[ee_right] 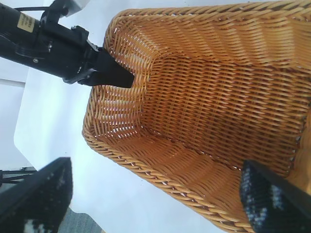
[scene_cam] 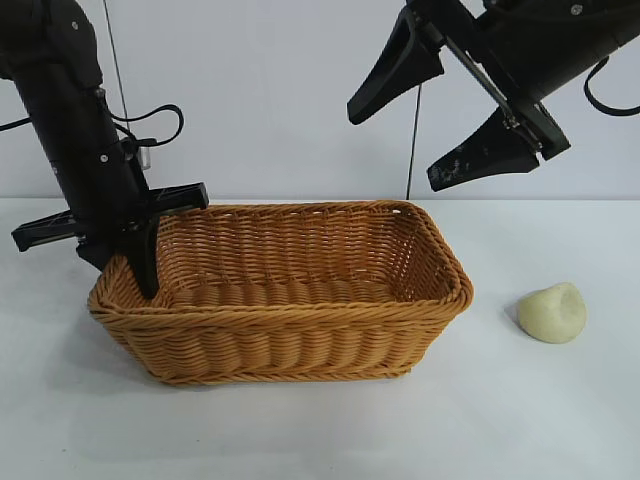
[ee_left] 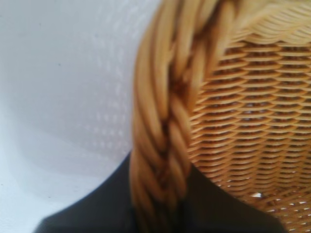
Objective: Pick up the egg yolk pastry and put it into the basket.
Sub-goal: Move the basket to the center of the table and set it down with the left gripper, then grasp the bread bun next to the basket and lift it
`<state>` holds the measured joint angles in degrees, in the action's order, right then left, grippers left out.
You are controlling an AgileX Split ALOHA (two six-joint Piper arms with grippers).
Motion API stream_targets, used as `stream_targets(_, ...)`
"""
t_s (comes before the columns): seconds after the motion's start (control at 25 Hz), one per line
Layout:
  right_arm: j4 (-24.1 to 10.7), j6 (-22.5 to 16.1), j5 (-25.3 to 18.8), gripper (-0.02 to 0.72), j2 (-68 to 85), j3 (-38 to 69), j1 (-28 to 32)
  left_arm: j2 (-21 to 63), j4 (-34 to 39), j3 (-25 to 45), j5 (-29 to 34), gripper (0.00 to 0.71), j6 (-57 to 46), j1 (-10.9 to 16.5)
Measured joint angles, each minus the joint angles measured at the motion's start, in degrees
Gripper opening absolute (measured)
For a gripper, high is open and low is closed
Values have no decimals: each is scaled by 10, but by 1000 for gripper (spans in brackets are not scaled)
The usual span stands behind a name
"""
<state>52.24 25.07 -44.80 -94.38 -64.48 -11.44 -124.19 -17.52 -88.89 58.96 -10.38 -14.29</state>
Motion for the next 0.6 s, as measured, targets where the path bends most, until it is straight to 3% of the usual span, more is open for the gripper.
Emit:
stream_targets(0.16,0,0,0,642,0,0,0,0,-1,0,2,531,0,0)
stream_targets(0.24,0,0,0,642,0,0,0,0,-2,-1,9,632,0,0)
stream_targets(0.36,0,0,0,642,0,0,0,0,-2,-14,31,678,0,0)
stream_targets(0.6,0,0,-1,642,0,0,0,19,12,-81,81,693,2,0)
